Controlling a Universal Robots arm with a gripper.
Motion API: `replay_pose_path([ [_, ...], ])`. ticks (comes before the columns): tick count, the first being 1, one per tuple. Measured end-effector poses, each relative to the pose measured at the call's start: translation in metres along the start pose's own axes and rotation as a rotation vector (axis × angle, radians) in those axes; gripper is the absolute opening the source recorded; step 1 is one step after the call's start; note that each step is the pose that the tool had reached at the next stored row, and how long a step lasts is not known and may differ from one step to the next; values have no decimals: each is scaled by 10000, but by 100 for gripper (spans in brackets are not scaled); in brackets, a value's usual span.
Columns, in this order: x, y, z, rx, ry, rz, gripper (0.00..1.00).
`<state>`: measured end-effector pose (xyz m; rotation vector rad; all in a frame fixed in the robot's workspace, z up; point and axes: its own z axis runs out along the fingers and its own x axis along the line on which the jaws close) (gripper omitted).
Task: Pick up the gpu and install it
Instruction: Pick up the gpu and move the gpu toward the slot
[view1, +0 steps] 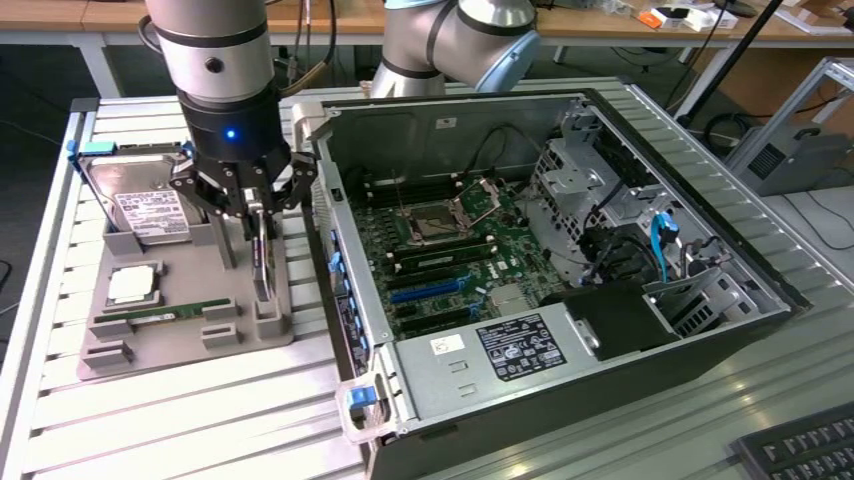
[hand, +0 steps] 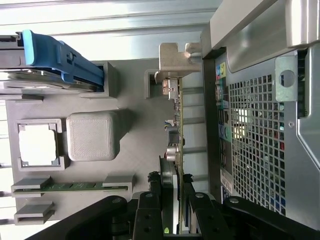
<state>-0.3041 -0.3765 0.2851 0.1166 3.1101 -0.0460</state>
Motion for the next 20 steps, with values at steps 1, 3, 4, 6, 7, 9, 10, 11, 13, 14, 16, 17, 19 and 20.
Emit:
replay_pose_path([
  [1, 0, -1, -3, 0, 0, 0, 27],
  [3, 0, -3, -8, -1, 1, 0, 27],
  [4, -1, -4, -11, -3, 0, 0, 27],
  [6, -1, -6, -16, -4, 1, 0, 27],
  [7, -1, -6, -18, -4, 0, 0, 27],
  [9, -1, -8, -23, -4, 0, 1, 27],
  [10, -1, -9, -26, -5, 0, 1, 27],
  [11, -2, -11, -30, -6, 0, 0, 27],
  [13, -2, -13, -38, -7, 0, 0, 27],
  [14, -2, -14, -41, -7, 1, 1, 27],
  [16, -2, -16, -46, -8, 1, 0, 27],
  [17, -2, -17, -49, -8, 1, 0, 27],
  [19, -3, -19, -53, -9, 1, 1, 27],
  [20, -3, -20, -56, -9, 1, 1, 27],
])
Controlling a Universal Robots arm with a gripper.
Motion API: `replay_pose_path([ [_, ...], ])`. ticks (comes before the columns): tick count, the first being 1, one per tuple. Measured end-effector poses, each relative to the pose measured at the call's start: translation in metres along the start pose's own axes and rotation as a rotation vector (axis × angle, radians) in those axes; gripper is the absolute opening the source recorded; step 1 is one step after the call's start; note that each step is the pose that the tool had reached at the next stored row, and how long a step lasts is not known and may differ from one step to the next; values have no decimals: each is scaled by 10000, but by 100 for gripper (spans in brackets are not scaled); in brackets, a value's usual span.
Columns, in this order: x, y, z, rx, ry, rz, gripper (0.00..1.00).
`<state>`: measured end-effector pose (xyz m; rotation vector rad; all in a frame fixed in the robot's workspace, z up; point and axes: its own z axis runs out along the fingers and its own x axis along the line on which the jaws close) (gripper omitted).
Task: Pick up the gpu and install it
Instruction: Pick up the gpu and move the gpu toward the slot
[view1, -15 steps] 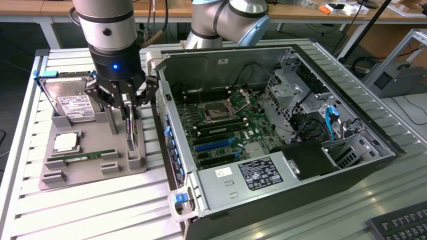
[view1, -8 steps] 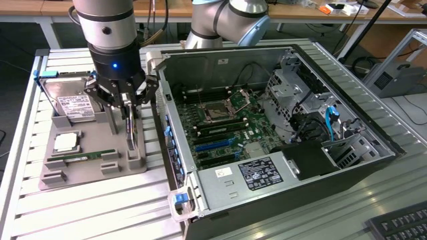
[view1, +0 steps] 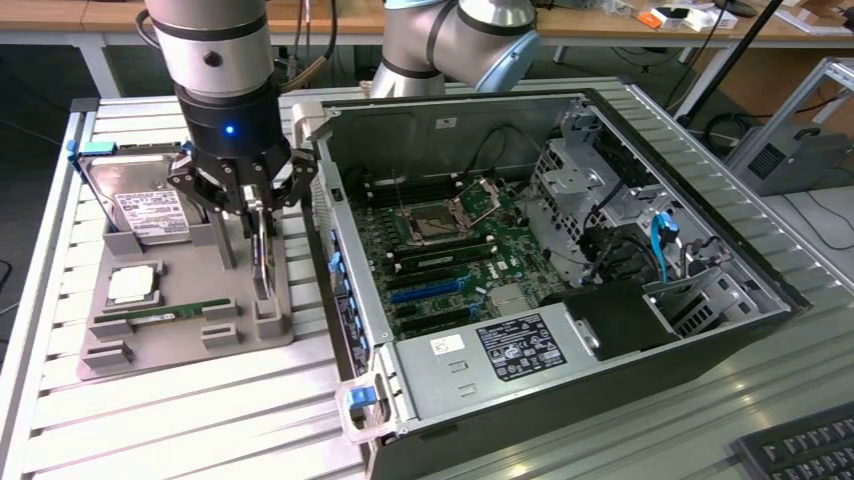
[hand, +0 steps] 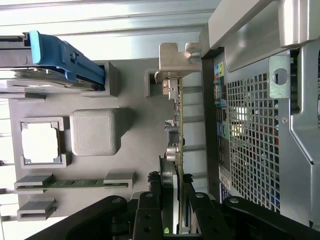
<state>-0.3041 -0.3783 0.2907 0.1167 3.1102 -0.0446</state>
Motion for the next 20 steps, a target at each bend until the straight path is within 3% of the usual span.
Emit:
replay_pose_path([
  [20, -3, -22, -53, -5, -1, 0, 27],
])
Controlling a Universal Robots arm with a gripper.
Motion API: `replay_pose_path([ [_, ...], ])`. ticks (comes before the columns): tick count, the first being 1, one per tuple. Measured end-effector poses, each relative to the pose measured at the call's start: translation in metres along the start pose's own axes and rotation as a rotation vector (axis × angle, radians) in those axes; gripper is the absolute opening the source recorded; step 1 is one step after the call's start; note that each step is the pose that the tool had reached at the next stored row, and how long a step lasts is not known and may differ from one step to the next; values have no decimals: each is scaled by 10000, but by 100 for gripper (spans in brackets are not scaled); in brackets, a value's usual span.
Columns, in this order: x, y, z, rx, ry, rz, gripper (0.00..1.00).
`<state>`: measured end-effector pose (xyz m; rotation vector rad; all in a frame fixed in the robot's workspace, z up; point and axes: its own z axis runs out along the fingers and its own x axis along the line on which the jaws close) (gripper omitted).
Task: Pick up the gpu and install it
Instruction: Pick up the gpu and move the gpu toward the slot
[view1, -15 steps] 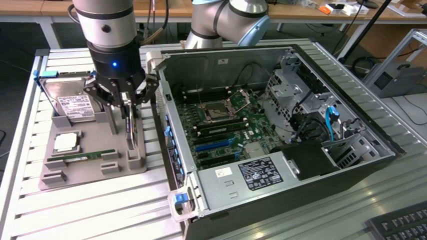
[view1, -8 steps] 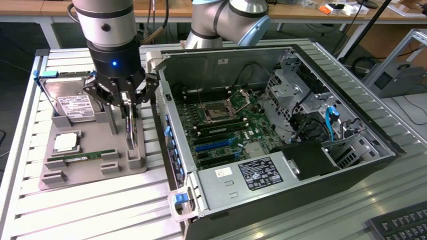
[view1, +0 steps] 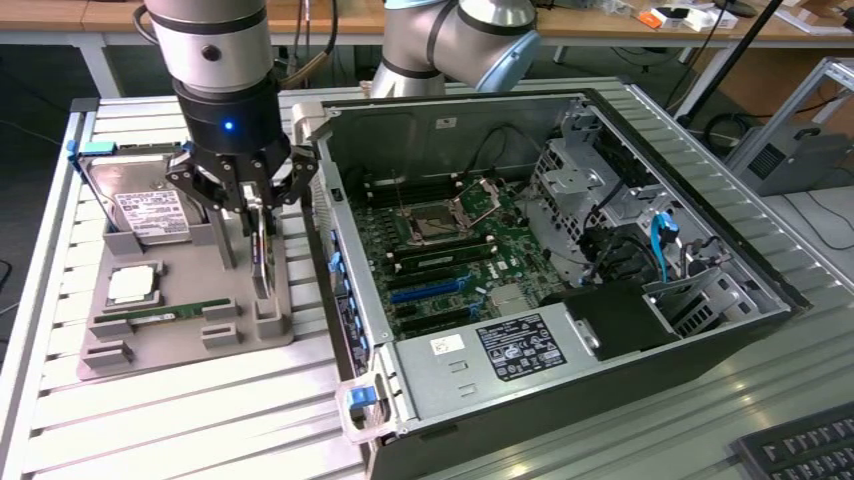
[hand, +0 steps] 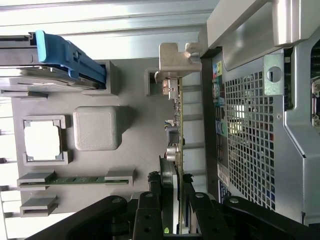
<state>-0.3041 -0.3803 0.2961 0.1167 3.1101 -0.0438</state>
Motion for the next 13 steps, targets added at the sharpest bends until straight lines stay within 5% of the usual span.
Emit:
replay_pose_path([
  [13, -1, -9, -26, 0, 1, 0, 27],
])
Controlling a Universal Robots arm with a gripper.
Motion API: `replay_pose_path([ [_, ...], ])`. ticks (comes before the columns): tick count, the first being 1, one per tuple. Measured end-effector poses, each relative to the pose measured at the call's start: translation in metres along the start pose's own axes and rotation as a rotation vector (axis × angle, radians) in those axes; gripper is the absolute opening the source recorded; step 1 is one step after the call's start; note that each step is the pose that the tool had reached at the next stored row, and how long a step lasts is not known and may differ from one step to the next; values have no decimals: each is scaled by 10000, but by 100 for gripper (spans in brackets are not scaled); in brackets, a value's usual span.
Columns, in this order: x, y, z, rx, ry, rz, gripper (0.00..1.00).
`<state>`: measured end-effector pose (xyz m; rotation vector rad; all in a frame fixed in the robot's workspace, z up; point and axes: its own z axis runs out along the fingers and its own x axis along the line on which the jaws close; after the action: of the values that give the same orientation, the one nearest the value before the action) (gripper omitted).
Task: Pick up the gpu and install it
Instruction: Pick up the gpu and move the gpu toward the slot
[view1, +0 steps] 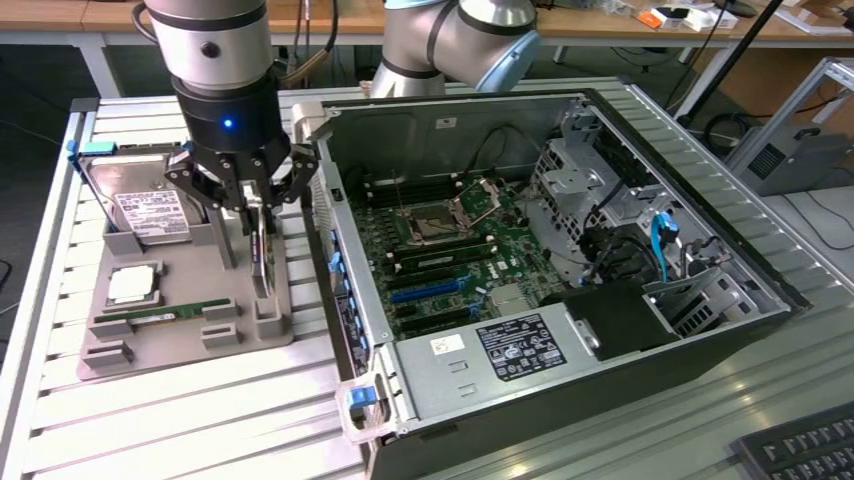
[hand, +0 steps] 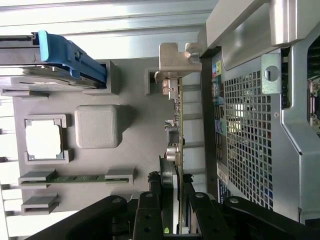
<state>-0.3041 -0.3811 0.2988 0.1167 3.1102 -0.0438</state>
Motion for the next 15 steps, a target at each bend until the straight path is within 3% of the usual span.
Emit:
replay_pose_path([
  [15, -2, -14, -30, 1, 0, 0, 27],
])
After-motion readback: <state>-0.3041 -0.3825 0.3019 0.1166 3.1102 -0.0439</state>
